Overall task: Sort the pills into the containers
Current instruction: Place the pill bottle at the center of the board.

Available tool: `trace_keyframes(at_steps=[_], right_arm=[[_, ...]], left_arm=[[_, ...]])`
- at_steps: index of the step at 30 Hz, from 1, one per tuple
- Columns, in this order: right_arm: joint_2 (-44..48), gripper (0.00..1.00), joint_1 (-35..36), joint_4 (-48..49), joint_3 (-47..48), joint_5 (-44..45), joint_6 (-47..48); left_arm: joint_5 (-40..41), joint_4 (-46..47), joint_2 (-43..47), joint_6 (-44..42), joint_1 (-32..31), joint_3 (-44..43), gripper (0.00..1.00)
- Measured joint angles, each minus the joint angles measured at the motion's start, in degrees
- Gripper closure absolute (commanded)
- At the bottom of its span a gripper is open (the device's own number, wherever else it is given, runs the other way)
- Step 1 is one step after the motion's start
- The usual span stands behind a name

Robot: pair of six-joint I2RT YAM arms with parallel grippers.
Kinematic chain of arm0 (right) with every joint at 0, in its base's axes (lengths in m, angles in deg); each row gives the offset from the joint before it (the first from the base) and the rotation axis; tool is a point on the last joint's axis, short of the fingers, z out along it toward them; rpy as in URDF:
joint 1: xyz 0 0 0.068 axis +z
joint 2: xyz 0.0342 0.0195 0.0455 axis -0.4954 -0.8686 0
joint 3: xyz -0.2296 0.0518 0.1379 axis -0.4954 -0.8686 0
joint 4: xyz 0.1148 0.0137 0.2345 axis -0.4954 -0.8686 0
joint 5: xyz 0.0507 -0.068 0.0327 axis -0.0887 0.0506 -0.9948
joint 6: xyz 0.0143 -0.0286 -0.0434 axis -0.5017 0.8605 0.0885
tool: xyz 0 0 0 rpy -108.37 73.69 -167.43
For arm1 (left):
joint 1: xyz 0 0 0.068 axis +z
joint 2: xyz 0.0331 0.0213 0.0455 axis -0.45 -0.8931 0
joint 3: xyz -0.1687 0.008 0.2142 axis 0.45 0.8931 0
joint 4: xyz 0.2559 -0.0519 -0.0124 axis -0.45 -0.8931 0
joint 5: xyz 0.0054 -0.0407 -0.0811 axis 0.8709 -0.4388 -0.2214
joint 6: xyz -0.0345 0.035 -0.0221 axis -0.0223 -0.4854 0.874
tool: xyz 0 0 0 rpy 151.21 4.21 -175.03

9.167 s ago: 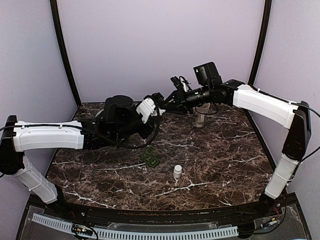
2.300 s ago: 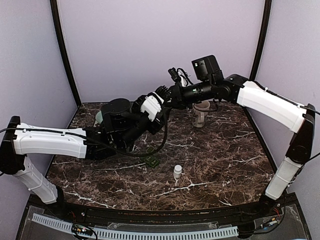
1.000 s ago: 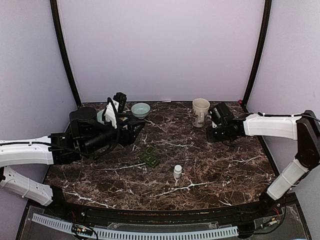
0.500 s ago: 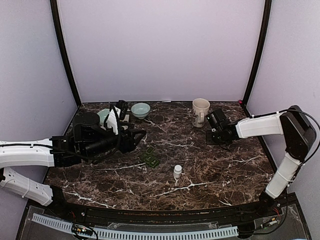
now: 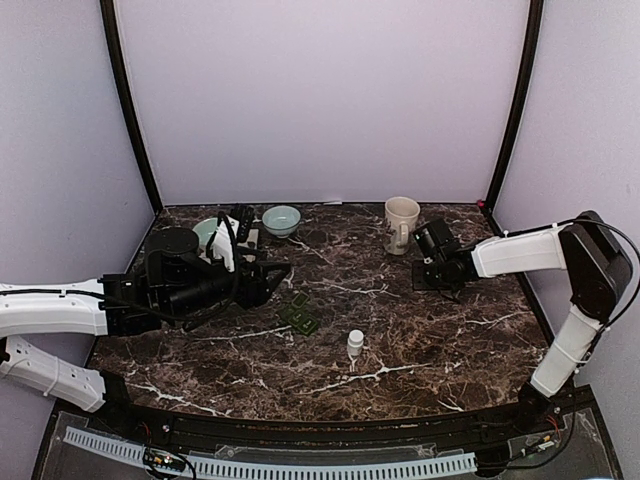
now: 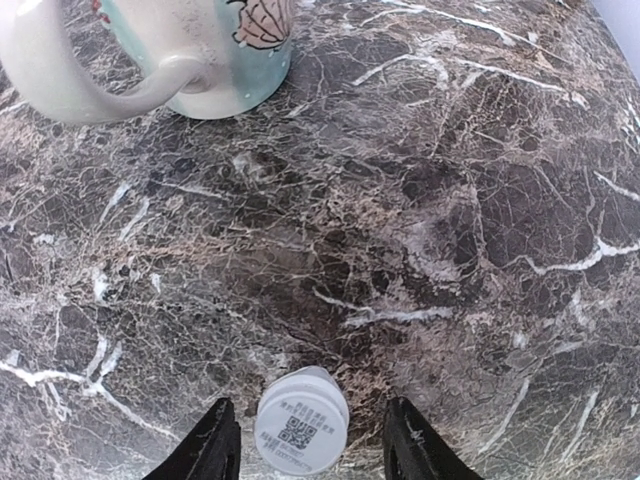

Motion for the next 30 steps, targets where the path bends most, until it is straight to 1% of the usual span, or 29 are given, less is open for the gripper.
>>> trace_keyframes(at_steps=[5,13,17,18,21,22,23,27,30], right_arm=[[0.52,0.48,-0.02,-0.37,0.00,0.09,0.02],[5.62,0.47,0.17,-3.19,1.55,0.66,1.07],[8.85,0.46,1.36,-4.92,3.76,2.08,2.10],[9.35,0.46,1.86,-5.22,4.35,2.36,2.34],[10.19,0.49,4.46,-6.56,7.08,3.61,3.23],[10.19,0.50,5.51,-6.88,8.26,3.85,3.78],[10.19,0.52,6.49,-6.93,9.27,3.89,4.26],[8.92,0.62,9.60,-7.48,14.69,2.86,6.36],[6.01,0.70,10.64,-7.10,18.69,-0.74,7.43]], left_arm=[[0.07,0.00,0.00,0.15,0.00,0.04,0.37],[0.31,0.02,0.11,2.89,1.55,1.79,0.37],[0.33,-0.42,0.72,5.75,2.54,4.76,0.42],[0.31,-0.59,0.87,6.54,2.71,5.27,0.44],[0.00,-0.70,1.64,9.53,3.34,7.58,0.58],[-0.22,-0.85,1.79,10.71,3.50,8.46,0.59],[-0.44,-1.03,1.79,11.85,3.67,9.31,0.62],[-1.97,-1.29,1.77,16.06,4.13,12.35,0.82],[-3.80,-1.33,1.18,18.64,4.85,13.64,0.95]])
